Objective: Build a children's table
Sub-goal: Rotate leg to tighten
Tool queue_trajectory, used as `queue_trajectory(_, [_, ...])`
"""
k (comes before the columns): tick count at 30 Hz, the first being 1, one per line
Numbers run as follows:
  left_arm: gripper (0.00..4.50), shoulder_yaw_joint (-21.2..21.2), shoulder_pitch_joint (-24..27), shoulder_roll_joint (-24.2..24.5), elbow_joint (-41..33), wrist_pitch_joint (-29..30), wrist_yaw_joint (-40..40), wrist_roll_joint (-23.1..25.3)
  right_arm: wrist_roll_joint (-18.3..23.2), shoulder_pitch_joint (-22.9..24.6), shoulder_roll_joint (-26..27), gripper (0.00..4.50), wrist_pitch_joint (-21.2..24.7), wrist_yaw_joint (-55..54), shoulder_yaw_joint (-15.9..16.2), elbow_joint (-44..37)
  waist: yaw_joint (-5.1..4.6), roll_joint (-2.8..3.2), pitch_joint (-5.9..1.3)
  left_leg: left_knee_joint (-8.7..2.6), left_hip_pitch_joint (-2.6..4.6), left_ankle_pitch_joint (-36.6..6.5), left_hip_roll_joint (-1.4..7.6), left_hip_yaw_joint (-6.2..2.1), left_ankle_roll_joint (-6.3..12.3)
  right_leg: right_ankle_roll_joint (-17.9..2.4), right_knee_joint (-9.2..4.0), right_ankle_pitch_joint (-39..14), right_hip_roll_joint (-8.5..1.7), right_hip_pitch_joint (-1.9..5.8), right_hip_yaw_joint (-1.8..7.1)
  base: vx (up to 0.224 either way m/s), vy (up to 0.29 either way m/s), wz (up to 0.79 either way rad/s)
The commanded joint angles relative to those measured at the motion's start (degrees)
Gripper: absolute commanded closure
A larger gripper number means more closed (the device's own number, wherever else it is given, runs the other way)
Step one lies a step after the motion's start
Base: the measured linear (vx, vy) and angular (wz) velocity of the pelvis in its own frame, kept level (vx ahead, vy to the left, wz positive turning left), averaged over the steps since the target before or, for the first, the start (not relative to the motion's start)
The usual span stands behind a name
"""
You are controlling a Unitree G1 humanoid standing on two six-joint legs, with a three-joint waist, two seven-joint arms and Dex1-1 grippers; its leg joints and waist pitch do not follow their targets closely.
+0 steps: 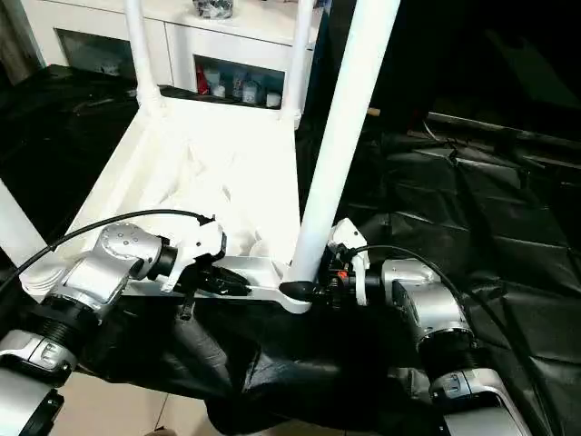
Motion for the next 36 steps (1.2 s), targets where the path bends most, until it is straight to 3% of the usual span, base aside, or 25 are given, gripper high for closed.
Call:
queue_trajectory(1, [4.5, 0.2, -1.16, -2.12, 1.12, 0.08, 4.25, 0.22, 0.54, 1.01, 3.47, 1.83, 0.77, 4.11, 5.52, -3.37, -0.17, 0.38, -2.9, -3.52, 0.13, -13.99, -0.21, 0.76, 1.25, -11.18, -4.3, -13.2, -2.52, 2.45, 1.65, 0.0, 0.0, 0.0])
queue_trajectory(5, [4.5, 0.89, -1.22, -2.41, 1.95, -0.08, 5.56, -0.21, 0.08, 1.1, 4.69, 1.84, 0.28, 0.49, 4.16, -2.64, -0.24, 0.43, -2.83, -3.57, 0.12, -14.57, -0.28, 0.78, 1.14, -11.19, -4.39, -13.6, -2.46, 2.41, 1.63, 0.0, 0.0, 0.0])
queue_trajectory(8, [4.5, 1.59, -0.71, -3.13, 0.96, 1.57, 8.07, -0.32, -1.46, -0.13, 7.01, 1.84, -1.01, -8.1, 1.69, 1.21, -0.6, 0.51, -2.58, -3.84, 0.06, -16.77, -0.27, 0.58, 0.15, -9.63, -4.81, -19.29, -2.71, 2.11, 1.6, 0.0, 0.0, 0.0])
queue_trajectory(10, [4.5, 2.2, 0.3, -4.91, -1.31, 4.68, 11.62, -0.38, -3.0, -2.94, 10.55, 1.85, -1.59, -21.68, -2.05, 8.0, -1.1, 0.41, -2.56, -4.0, -0.03, -17.97, -0.32, 0.27, -1.09, -8.53, -4.99, -23.39, -2.88, 2.07, 1.45, 0.0, 0.0, 0.0])
queue_trajectory(11, [4.5, 2.23, 0.55, -5.3, -1.86, 5.24, 12.21, -0.39, -3.06, -3.63, 11.26, 1.86, -1.21, -24.41, -2.86, 9.44, -1.91, 0.62, -2.52, -4.19, -0.09, -18.82, -0.39, -0.07, -2.12, -7.6, -5.2, -25.84, -2.87, 2.04, 1.22, 0.0, 0.0, 0.0])
queue_trajectory(12, [4.5, 2.24, 0.68, -5.58, -2.18, 5.58, 12.59, -0.39, -3.0, -4.1, 11.71, 1.87, -1.11, -25.97, -3.39, 10.34, -2.39, 0.39, -2.6, -4.12, -0.24, -19.0, -0.48, -0.11, -1.87, -7.25, -5.36, -25.93, -2.8, 2.18, 1.17, 0.0, 0.0, 0.0])
queue_trajectory(14, [4.5, 2.03, 1.51, -7.21, -3.81, 7.52, 14.67, -0.12, -2.19, -5.46, 13.96, 1.87, -1.39, -30.67, -5.16, 13.02, -2.63, 0.55, -2.61, -4.06, -0.12, -19.06, -0.39, 0.0, -1.59, -7.68, -5.39, -24.82, -2.8, 1.91, 1.33, 0.0, 0.0, 0.0])
queue_trajectory(19, [4.5, 1.17, 2.11, -10.36, -5.68, 9.98, 18.14, 1.05, -5.05, -7.5, 17.47, 1.87, -3.66, -38.94, -4.55, 17.42, -2.96, 0.9, -2.72, -3.92, -0.04, -17.89, -0.42, 0.27, -0.57, -9.16, -5.14, -20.12, -2.5, 1.85, 1.5, 0.0, 0.0, 0.0])
queue_trajectory(22, [4.5, 0.72, 2.38, -11.32, -7.08, 11.26, 19.25, 0.81, -6.04, -8.35, 18.4, 1.87, -5.38, -40.36, -4.69, 19.09, -3.06, 0.91, -2.86, -3.87, -0.06, -17.47, -0.43, 0.38, -0.58, -9.82, -4.87, -17.72, -2.37, 1.9, 1.51, 0.0, 0.0, 0.0])
queue_trajectory(25, [4.5, 0.17, 2.59, -11.85, -8.57, 12.56, 20.17, 0.76, -5.66, -9.74, 19.13, 1.17, -6.8, -40.09, -5.56, 20.99, -3.19, 1.01, -2.92, -3.81, -0.07, -17.33, -0.43, 0.49, -0.16, -10.82, -4.68, -15.17, -2.29, 2.03, 1.55, 0.0, 0.0, 0.0])
queue_trajectory(28, [4.5, 0.47, 2.46, -10.97, -7.91, 11.54, 19.48, 1.15, -5.48, -10.07, 18.22, 1.17, -8.12, -38.44, -4.98, 21.21, -3.01, 0.97, -3.05, -3.6, -0.01, -15.85, -0.45, 0.67, 0.42, -11.34, -4.51, -12.76, -2.23, 2.05, 1.65, 0.0, 0.0, 0.0])
queue_trajectory(33, [4.5, 0.47, 2.61, -8.45, -7.78, 9.36, 15.43, -0.14, -5.44, -8.75, 15.34, 1.17, -11.06, -29.02, -3.34, 18.79, -2.7, 0.89, -2.97, -3.63, -0.29, -14.4, -0.47, 0.74, 1.66, -11.53, -4.47, -11.85, -2.28, 2.38, 1.6, 0.0, 0.0, 0.0])
queue_trajectory(36, [4.5, 0.13, 2.73, -6.46, -7.64, 7.25, 9.77, -1.73, -4.2, -6.64, 12.11, 1.17, -11.3, -17.12, -1.41, 14.86, -2.38, 0.8, -3.04, -3.53, -0.35, -13.35, -0.44, 0.78, 2.57, -11.94, -4.3, -10.33, -2.29, 2.6, 1.63, 0.0, 0.0, 0.0])
